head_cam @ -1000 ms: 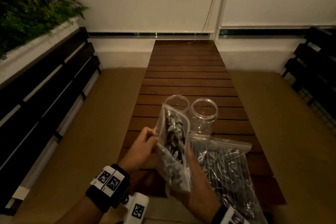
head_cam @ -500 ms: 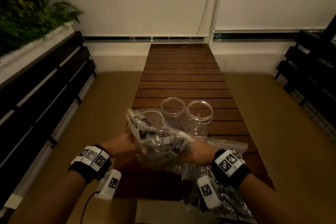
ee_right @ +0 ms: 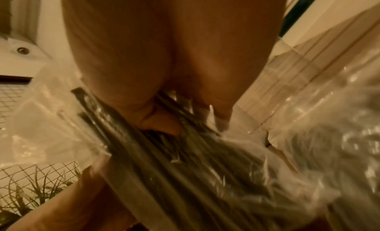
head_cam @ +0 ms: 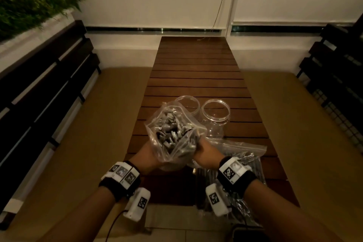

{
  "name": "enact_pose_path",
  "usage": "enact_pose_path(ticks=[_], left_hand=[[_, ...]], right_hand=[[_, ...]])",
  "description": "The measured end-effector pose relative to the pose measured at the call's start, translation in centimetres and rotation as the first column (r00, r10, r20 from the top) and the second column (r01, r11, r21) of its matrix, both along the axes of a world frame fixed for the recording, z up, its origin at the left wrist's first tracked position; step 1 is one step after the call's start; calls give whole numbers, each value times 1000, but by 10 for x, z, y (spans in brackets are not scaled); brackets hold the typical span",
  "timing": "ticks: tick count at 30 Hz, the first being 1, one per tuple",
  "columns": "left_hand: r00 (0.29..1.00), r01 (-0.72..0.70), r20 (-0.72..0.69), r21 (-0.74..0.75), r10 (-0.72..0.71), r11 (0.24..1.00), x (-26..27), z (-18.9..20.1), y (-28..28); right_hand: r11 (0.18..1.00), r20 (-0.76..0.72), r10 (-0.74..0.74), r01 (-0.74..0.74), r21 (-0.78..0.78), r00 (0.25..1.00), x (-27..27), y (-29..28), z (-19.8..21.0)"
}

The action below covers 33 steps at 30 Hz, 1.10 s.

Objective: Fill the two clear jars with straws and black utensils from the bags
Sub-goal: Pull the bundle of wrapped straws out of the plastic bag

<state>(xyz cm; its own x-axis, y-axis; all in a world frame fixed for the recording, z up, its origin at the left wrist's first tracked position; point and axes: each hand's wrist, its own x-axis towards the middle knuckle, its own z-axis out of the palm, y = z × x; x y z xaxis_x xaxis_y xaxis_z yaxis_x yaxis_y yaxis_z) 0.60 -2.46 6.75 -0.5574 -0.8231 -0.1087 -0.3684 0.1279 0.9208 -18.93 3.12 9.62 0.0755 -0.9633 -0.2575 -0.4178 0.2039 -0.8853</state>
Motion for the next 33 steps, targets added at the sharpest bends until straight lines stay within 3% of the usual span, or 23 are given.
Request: enact_pose_path(ticks=[1,4,7,12,13,15,17,18,22,24,26,30,33], left_hand=[[999,-49,3,6,49,999,-1,-2,-2],[985,-152,83,15,150,988,2,-8,-10],[1000,-30,3,68,30,997,0,-23,-13],[963,57,266,-31,-47,998,-9,-34,-11],[965,69,256,-15,-63,997,-10,-40,-13],[978,72,196,23,-75,997,-8,-53,-17],[987,16,162,27,-20,1000,-7,-61,-16],[988,-13,157,47,5,999,-6,-61,-15],[975,-99,202,53,87,994,2,-92,-27],[978,-53,204,22,48,998,7,-98,-30],[981,-41,191,22,36,999,3,-78,-24],[984,-25,180,54,15,998,9,-74,-21],[986,45,153,110,-61,993,-3,-45,-8]], right_hand=[[1000,129,-22,19,24,991,-4,-4,1],[998,51,49,-47,-50,998,-16,-6,-4],[990,18,88,-85,-113,996,-11,-10,-23],[993,-131,108,-112,-26,986,0,-22,-64],[991,-165,132,-132,10,977,1,-24,-74],[976,-348,216,-198,84,912,0,-27,-86],[950,-517,314,-259,177,796,-2,-29,-96],[939,-505,343,-272,210,792,-2,-29,-100],[961,-356,257,-198,192,899,-5,-27,-91],[988,-163,155,-153,29,974,-8,-17,-73],[998,55,32,-29,-56,998,-13,-3,-51],[991,54,-69,74,-113,996,-18,8,-25],[976,103,-69,88,-197,992,-13,-2,-17]])
